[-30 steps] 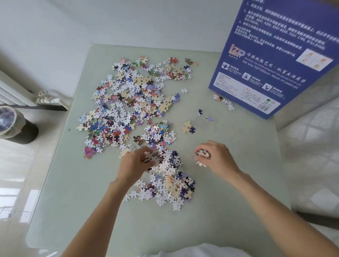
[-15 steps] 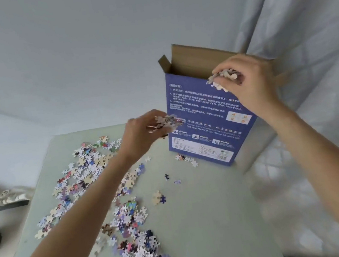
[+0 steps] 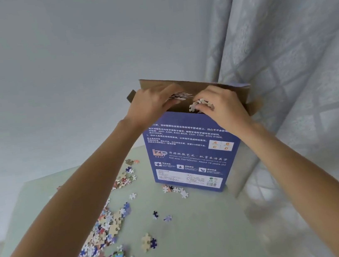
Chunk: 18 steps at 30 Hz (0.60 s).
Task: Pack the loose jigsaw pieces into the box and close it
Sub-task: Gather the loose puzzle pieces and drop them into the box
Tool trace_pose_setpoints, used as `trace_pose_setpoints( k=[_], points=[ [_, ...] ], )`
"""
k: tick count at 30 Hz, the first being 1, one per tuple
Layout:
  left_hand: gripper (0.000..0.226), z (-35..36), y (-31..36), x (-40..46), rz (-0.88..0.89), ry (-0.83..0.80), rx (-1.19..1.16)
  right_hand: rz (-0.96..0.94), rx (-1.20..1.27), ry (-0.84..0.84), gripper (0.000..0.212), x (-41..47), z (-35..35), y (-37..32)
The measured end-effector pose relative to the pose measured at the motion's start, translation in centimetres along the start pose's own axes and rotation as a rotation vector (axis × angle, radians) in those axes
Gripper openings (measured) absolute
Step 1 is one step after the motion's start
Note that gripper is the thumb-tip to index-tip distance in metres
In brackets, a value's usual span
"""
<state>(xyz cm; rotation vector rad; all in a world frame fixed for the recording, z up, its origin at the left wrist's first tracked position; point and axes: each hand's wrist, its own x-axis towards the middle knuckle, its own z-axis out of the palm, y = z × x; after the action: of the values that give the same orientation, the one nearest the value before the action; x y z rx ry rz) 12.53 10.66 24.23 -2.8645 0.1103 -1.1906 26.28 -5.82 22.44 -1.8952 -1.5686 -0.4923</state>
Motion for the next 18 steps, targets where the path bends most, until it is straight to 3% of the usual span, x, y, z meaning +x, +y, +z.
trace_pose_setpoints(
  k=[5,8,13,18],
  points=[
    [0.021,1.1,-0.4,-0.1,-0.071,-0.108,-0.067,0.084,-0.012,-0.027,0.020,-0.3,0.1,0.2],
    [0.022,1.0,-1.0,0.2,-0.175,-0.277,-0.186,0.095,0.014,-0.076,0.014,0.0,-0.1,0.3],
    [0.020,0.4,-1.4,0.9,-0.213,-0.415,-0.252,0.079,0.007,-0.126,0.010,0.6,-0.6,0.0],
    [0.030,0.1,-1.5,1.2,-0.282,-0.402,-0.181,0.095,-0.015,-0.099,0.012,0.8,-0.5,-0.7]
  ],
)
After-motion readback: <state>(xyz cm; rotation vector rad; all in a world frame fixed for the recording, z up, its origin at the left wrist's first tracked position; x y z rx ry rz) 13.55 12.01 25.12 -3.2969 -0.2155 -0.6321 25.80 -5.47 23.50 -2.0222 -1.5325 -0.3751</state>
